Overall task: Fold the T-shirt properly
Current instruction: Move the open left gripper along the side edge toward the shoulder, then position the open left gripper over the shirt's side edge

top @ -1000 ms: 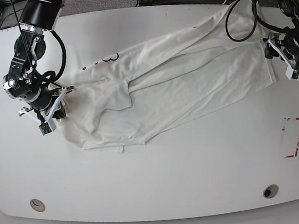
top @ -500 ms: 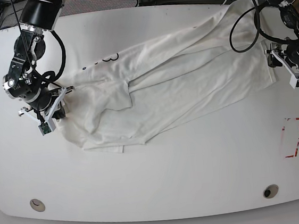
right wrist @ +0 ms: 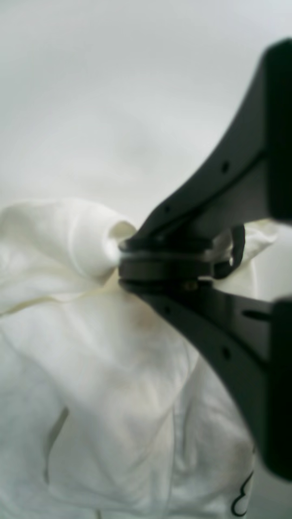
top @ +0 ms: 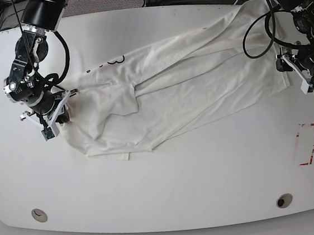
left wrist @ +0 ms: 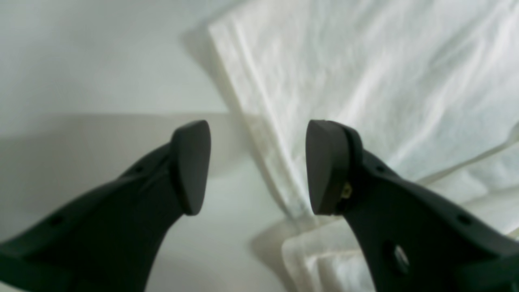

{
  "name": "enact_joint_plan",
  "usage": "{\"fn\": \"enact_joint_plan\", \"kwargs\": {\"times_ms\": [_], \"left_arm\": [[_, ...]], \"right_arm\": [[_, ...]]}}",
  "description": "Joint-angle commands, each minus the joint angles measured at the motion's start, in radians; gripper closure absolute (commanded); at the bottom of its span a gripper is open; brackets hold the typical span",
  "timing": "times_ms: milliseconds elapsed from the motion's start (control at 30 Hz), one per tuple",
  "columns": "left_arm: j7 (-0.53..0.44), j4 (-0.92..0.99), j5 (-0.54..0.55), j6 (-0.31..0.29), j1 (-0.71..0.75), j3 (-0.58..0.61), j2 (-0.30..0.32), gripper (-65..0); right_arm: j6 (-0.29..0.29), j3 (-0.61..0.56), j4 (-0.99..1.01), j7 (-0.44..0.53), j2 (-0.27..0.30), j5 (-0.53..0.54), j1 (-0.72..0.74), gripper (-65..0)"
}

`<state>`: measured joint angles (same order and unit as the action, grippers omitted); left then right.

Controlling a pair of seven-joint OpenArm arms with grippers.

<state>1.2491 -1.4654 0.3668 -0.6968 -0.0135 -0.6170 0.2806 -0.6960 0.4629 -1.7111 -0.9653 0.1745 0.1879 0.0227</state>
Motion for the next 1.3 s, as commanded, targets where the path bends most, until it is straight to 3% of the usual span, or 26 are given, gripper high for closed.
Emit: {"fn": "enact_joint_plan", "kwargs": {"times_ms": [0, 133, 600, 800, 1267], "left_arm": [[-0.009, -0.026, 0.016, -0.001, -0.007, 0.001, 0.018, -35.3], [-0.013, -0.049, 0.012, -0.001, 0.020, -0.015, 0.014, -39.5], [-0.021, -0.008, 0.017, -0.001, 0.009, -0.038, 0.011, -43.4], [-0.027, 0.042, 0.016, -0.001, -0.006, -0.040, 0.012, -42.8], [0.019, 0.140, -0.002, -0.001, -0.046, -0.024, 0.014, -32.8]], "right_arm": [[-0.002, 0.001, -0.014, 0.023, 0.012, 0.014, 0.018, -1.2], [-0.002, -0.002, -0.017, 0.019, 0.014, 0.013, 0.015, -1.3], [-0.002, 0.003, -0.016, 0.022, 0.014, 0.013, 0.017, -0.8], [-0.002, 0.003, -0.015, 0.023, 0.014, 0.013, 0.015, -0.7], [-0.002, 0.001, -0.015, 0.025, 0.014, 0.000, 0.009, -0.9]]}}
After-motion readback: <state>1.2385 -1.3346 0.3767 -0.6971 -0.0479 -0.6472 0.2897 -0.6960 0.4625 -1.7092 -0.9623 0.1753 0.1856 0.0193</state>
